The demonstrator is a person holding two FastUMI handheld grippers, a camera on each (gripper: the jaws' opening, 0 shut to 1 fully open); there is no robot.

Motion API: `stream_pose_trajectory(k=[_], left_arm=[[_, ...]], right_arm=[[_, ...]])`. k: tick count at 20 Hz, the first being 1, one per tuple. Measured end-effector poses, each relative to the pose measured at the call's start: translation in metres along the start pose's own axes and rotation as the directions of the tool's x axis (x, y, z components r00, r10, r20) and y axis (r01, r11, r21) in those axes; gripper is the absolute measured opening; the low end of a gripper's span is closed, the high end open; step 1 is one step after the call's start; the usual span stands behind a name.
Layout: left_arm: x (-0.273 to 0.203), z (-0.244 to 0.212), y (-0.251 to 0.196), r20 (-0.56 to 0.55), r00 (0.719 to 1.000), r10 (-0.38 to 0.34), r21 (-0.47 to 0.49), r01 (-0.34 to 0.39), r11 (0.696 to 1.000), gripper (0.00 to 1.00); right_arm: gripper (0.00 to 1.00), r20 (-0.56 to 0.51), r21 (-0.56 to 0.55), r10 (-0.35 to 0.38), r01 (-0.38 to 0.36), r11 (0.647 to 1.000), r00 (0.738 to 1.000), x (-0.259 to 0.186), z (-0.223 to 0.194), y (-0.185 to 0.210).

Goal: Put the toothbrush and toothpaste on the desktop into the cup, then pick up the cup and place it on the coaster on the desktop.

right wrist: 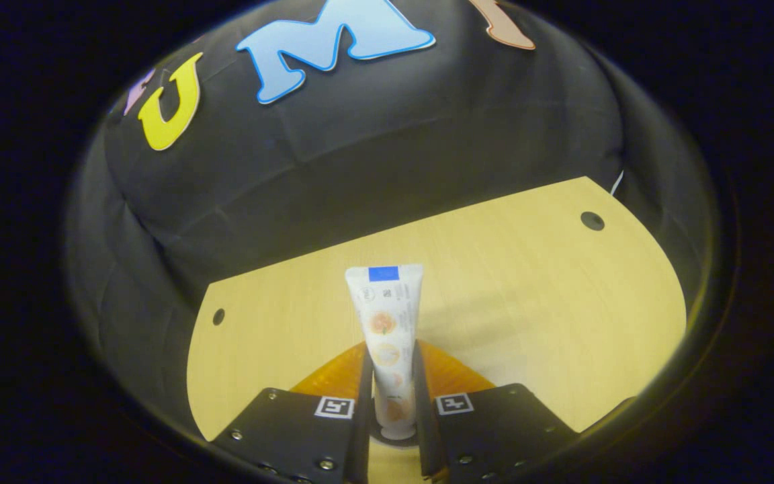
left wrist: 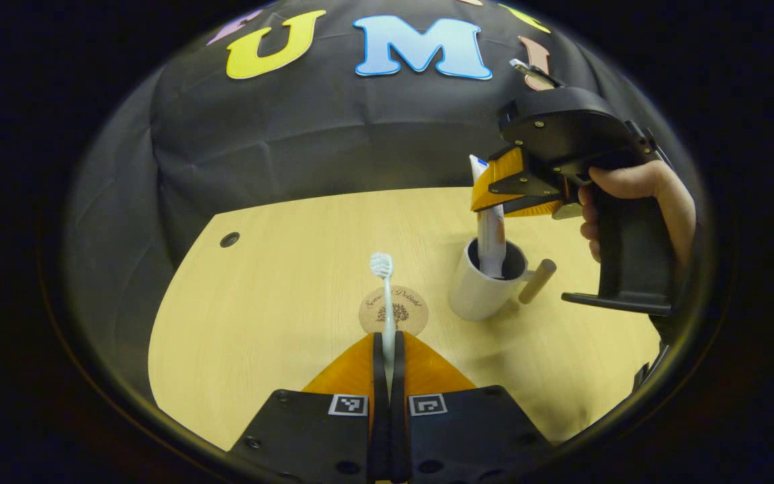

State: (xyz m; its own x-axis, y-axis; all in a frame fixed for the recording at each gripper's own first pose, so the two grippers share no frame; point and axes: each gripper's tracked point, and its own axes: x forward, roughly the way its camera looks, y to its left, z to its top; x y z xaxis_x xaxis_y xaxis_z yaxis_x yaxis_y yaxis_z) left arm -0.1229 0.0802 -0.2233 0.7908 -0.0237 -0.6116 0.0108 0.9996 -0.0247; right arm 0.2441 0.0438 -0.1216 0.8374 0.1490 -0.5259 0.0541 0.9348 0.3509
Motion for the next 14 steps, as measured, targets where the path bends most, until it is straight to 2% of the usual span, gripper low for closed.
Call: stream_pose_trajectory(k=[1,2,4,5,7,14], left_arm=[[0.001,0.002,0.001,0.006,1.000,-0.004,0.004,0.004,1.000,0.08],[0.001,0.005,0.002,0.013,1.000,-0.006,0.009,0.006,1.000,0.08],[0.001,0.013,-0.002,0.025,1.000,-0.012,0.019,0.011,1.000,0.08],[-0.001,0.012,-0.003,0.029,0.999,-0.014,0.022,0.014,1.000,0.08],[-0.002,0.016,-0.004,0.035,0.999,-0.018,0.025,0.017,1.000,0.08],[-0.007,0.031,-0.012,0.104,0.994,-0.026,0.062,0.019,0.998,0.08]], right_arm=[[0.37,-0.007,-0.003,0.000,0.000,1.000,1.000,-0.002,-0.003,0.000],[0.33,-0.017,-0.006,0.008,-0.008,1.000,1.000,-0.004,-0.007,0.002],[0.41,-0.033,-0.026,-0.007,0.007,1.000,0.999,-0.007,-0.015,-0.001],[0.56,-0.037,-0.029,0.003,-0.004,1.000,0.999,-0.008,-0.018,0.002],[0.76,-0.040,-0.042,0.002,-0.004,0.999,0.999,-0.016,-0.022,0.003],[0.76,-0.012,-0.038,-0.006,0.006,0.999,1.000,-0.031,-0.014,-0.005]])
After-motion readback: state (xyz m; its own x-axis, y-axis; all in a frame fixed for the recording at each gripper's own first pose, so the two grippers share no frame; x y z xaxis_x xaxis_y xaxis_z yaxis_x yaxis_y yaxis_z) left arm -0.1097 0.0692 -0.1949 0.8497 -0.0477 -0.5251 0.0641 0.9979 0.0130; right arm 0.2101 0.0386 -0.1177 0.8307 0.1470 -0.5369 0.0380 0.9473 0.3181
